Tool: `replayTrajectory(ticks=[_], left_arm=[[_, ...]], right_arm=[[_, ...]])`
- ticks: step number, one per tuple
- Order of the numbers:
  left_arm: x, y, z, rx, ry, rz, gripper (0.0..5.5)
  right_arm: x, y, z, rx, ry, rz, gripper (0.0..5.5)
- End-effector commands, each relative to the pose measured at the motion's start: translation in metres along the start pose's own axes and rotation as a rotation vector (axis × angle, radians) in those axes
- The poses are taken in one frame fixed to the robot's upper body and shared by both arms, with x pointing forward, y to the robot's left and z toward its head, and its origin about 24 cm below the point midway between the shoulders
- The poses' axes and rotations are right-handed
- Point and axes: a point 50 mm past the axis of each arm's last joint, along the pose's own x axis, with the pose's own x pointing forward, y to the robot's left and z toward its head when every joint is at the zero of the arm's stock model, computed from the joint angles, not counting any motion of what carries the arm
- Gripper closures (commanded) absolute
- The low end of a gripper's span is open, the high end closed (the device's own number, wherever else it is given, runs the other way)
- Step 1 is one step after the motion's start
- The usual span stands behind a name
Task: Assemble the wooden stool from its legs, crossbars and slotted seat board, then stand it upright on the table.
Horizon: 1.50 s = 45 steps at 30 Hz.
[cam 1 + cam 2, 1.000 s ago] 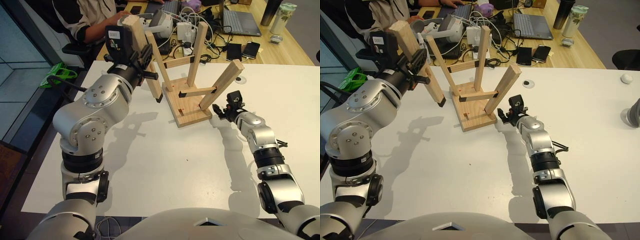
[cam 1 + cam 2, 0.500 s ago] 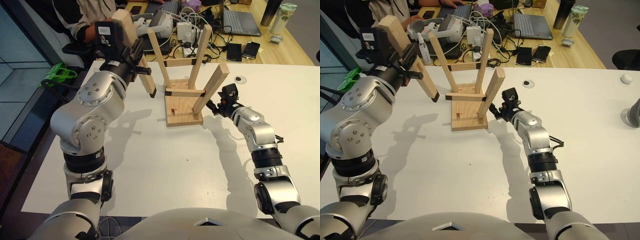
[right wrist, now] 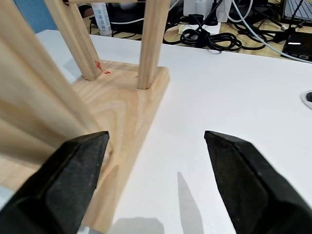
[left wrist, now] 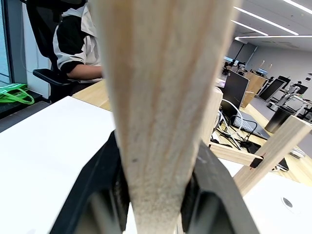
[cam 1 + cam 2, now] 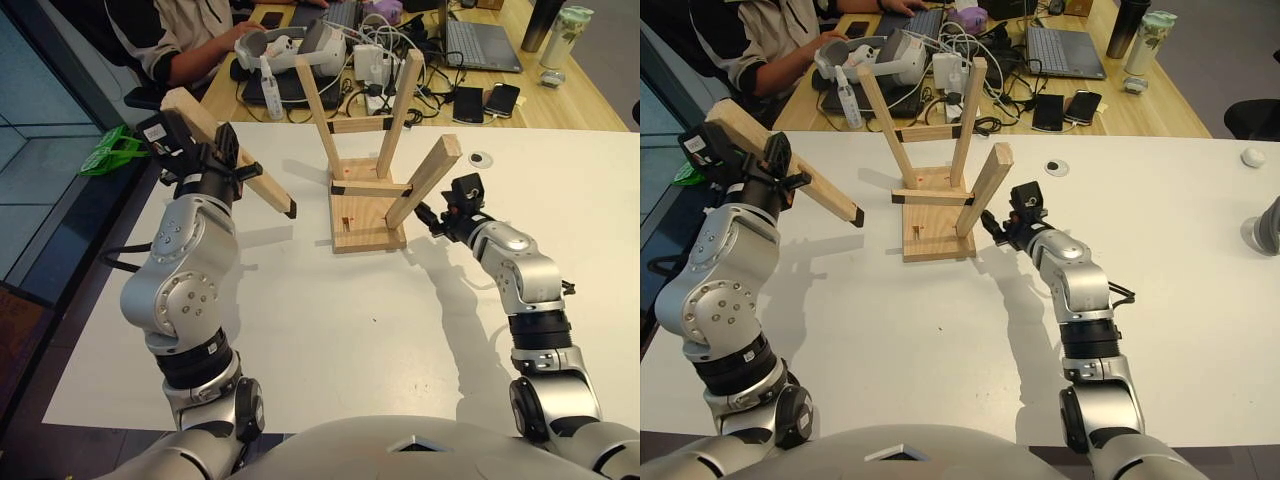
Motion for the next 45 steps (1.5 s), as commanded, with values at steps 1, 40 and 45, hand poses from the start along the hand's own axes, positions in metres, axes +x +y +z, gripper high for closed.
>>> replayTrajectory(ticks=[1,40,45], left_arm=[[0.0,0.0,0.001,0.006,-0.019,0.008,4.48],[0.026,0.025,-0.065,-0.195,0.089,-0.295,4.48],[0.026,0.035,-0.08,-0.088,0.125,-0.286,4.48]], right_arm=[[0.002,0.027,0.019,0.028,-0.035,0.141,1.83],[-0.01,0.002,0.061,-0.006,-0.145,0.09,1.83],[-0.009,0.002,0.065,-0.015,-0.151,0.092,1.83]])
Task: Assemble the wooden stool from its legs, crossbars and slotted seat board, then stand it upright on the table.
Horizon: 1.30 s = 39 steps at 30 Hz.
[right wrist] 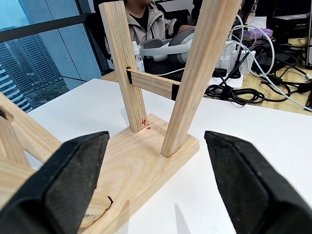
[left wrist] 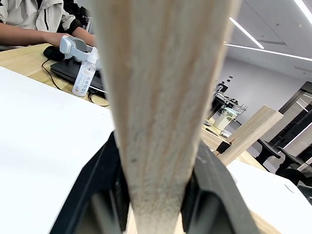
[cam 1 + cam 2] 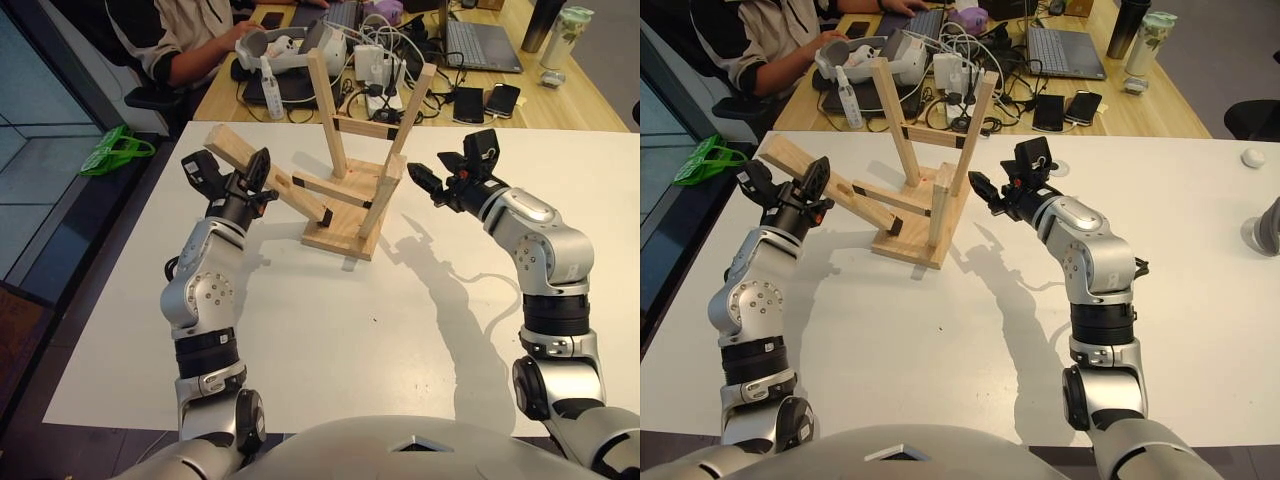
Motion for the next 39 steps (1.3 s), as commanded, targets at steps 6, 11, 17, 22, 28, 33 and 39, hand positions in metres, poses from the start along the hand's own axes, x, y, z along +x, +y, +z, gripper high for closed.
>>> replayTrajectory(ticks=[6,11,17,22,28,33,39], left_arm=[[-0.004,0.017,0.0,0.094,0.039,0.046,4.48],[-0.007,0.024,0.003,0.07,0.055,0.073,4.48],[-0.009,0.03,0.006,0.071,0.125,0.072,4.48],[0.0,0.034,0.02,0.097,0.169,0.02,4.48],[0.02,0.042,0.029,0.122,0.239,-0.025,4.48],[0.033,0.033,0.02,0.196,0.276,-0.07,4.48],[0.05,0.018,0.042,0.207,0.169,-0.114,4.48]], right_arm=[[0.001,-0.002,0.012,-0.028,-0.016,0.004,1.83],[-0.001,-0.003,0.01,-0.035,-0.008,-0.001,1.83],[-0.002,-0.002,0.008,-0.036,-0.006,-0.004,1.83],[-0.001,0.0,0.007,-0.033,-0.005,-0.001,1.83],[0.002,0.002,0.008,-0.033,-0.009,0.005,1.83],[0.003,0.004,0.007,-0.036,-0.009,0.01,1.83],[0.003,0.004,0.007,-0.035,-0.011,0.009,1.83]])
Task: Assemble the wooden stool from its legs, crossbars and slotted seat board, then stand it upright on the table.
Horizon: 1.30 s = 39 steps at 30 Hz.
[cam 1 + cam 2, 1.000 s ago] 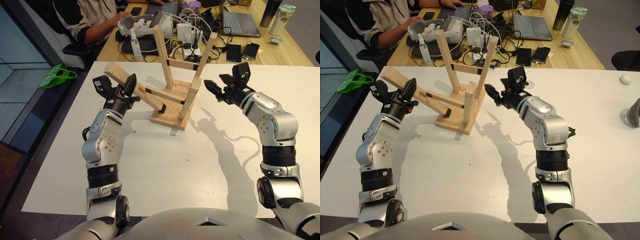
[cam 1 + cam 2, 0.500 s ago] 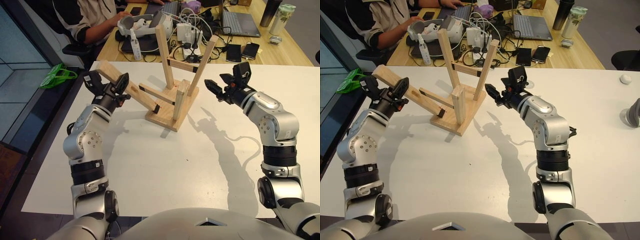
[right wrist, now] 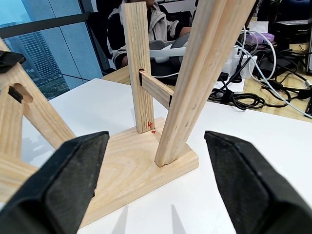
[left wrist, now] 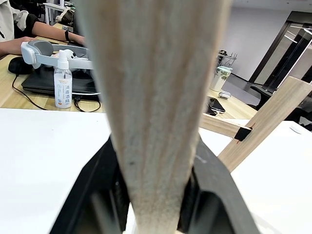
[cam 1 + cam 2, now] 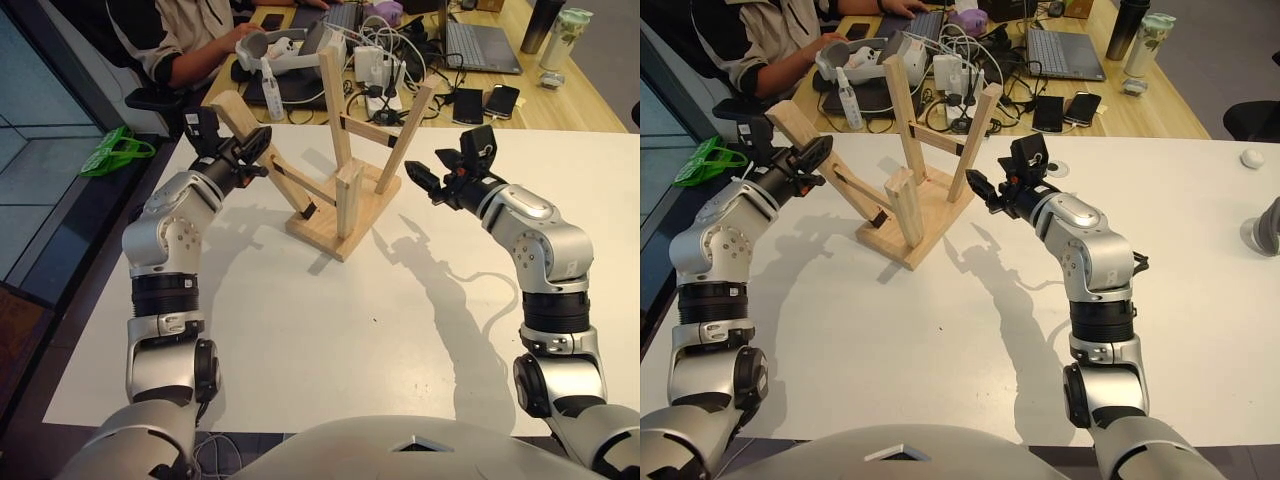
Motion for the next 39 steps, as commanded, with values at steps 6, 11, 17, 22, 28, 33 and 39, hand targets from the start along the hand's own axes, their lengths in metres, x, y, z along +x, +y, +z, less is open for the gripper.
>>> replayTrajectory(ticks=[6,11,17,22,28,33,39], left_arm=[[0.001,0.005,-0.004,0.043,0.041,0.005,4.48],[-0.002,0.006,-0.017,0.215,0.144,-0.063,4.48],[0.001,-0.001,-0.018,0.276,0.196,-0.128,4.48],[-0.006,-0.009,-0.019,0.137,0.142,-0.096,4.48],[-0.024,-0.027,-0.035,-0.052,0.028,0.039,4.48],[-0.036,-0.045,-0.048,-0.15,-0.04,0.133,4.48],[-0.03,-0.058,-0.035,-0.06,-0.098,0.204,4.48]], right_arm=[[0.0,0.0,0.005,-0.01,-0.014,-0.002,1.83],[0.0,0.0,0.005,-0.009,-0.015,-0.002,1.83],[0.001,0.001,0.006,-0.008,-0.015,0.002,1.83],[-0.001,0.001,0.005,-0.008,-0.013,-0.001,1.83],[-0.002,0.004,0.009,-0.029,-0.025,-0.003,1.83],[-0.003,0.007,0.015,-0.057,-0.031,0.005,1.83],[-0.004,0.014,0.035,-0.083,-0.094,0.036,1.83]])
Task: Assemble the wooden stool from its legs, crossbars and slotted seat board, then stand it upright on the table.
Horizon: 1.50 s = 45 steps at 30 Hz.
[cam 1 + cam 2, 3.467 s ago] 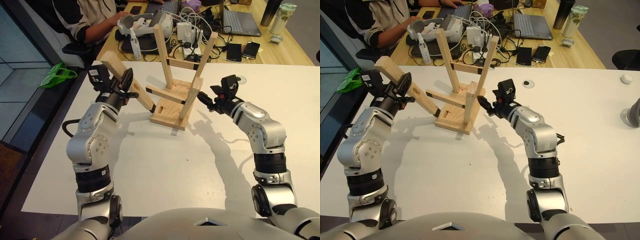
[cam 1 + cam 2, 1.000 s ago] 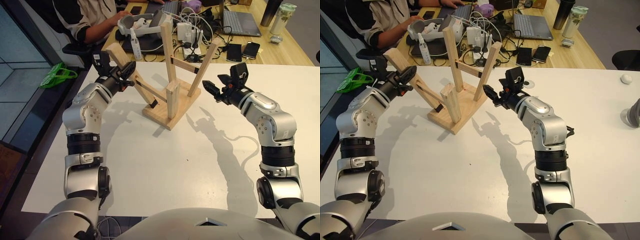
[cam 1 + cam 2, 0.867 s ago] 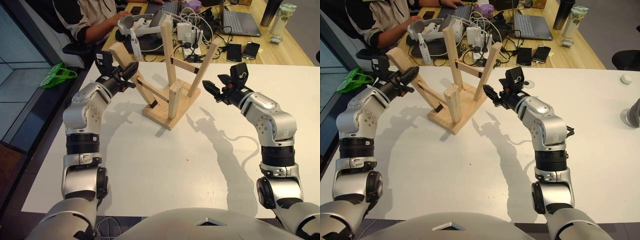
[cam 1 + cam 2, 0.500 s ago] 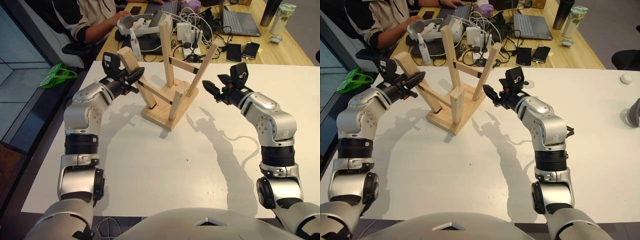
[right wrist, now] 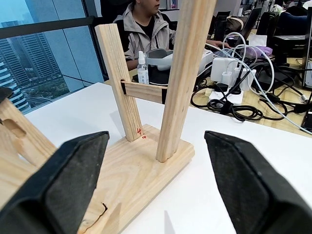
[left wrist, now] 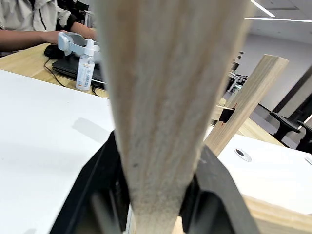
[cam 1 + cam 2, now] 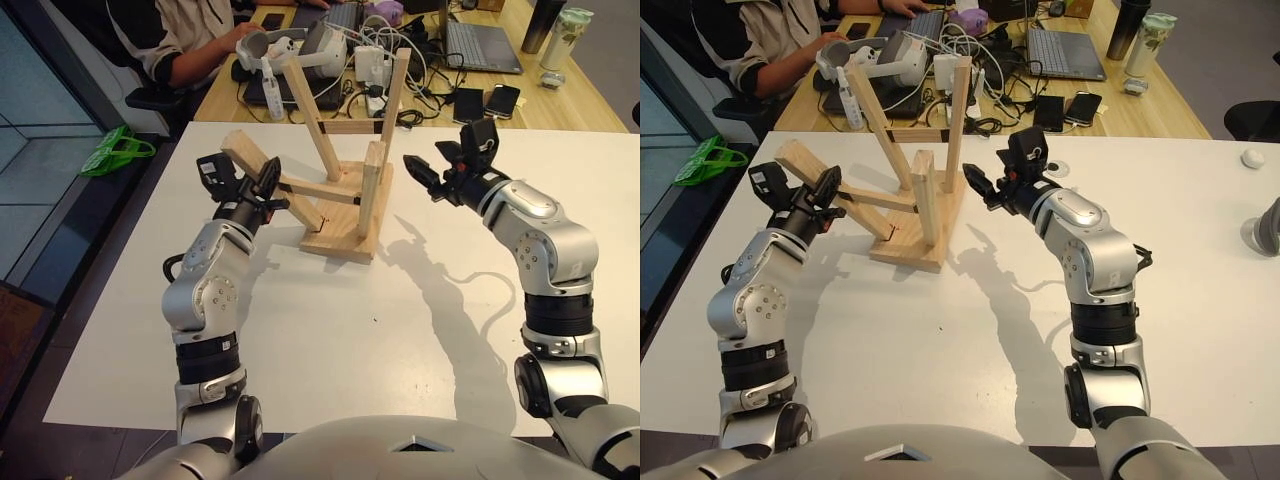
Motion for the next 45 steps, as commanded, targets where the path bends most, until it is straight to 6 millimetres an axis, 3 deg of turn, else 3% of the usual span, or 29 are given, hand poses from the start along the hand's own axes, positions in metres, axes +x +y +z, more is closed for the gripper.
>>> replayTrajectory(ticks=[1,6,8,12,16,22,28,36,45], left_arm=[[0.005,-0.013,0.006,0.049,-0.021,0.022,4.48],[0.008,-0.035,0.014,0.114,-0.031,-0.044,4.48],[0.009,-0.036,0.016,0.131,-0.02,-0.066,4.48],[0.011,-0.032,0.021,0.179,0.004,-0.113,4.48],[0.014,-0.027,0.023,0.207,0.018,-0.122,4.48],[0.013,-0.031,0.014,0.2,0.048,-0.137,4.48],[0.013,-0.034,0.011,0.196,0.058,-0.153,4.48],[0.013,-0.033,0.01,0.191,0.058,-0.153,4.48],[0.012,-0.032,0.011,0.175,0.034,-0.147,4.48]], right_arm=[[-0.001,0.003,0.03,-0.005,-0.105,0.023,1.83],[-0.032,-0.011,0.069,0.353,-0.441,0.138,1.83],[-0.049,-0.012,0.077,0.353,-0.469,0.284,1.83],[-0.064,-0.012,0.077,0.145,-0.289,0.492,1.83],[-0.059,0.0,0.053,-0.052,-0.081,0.601,1.83],[-0.046,0.011,0.029,-0.118,-0.019,0.617,1.83],[-0.035,0.013,0.023,-0.116,-0.021,0.582,1.83],[-0.031,0.008,0.023,-0.044,-0.036,0.576,3.16],[-0.027,0.01,0.011,-0.108,0.052,0.615,3.29]])
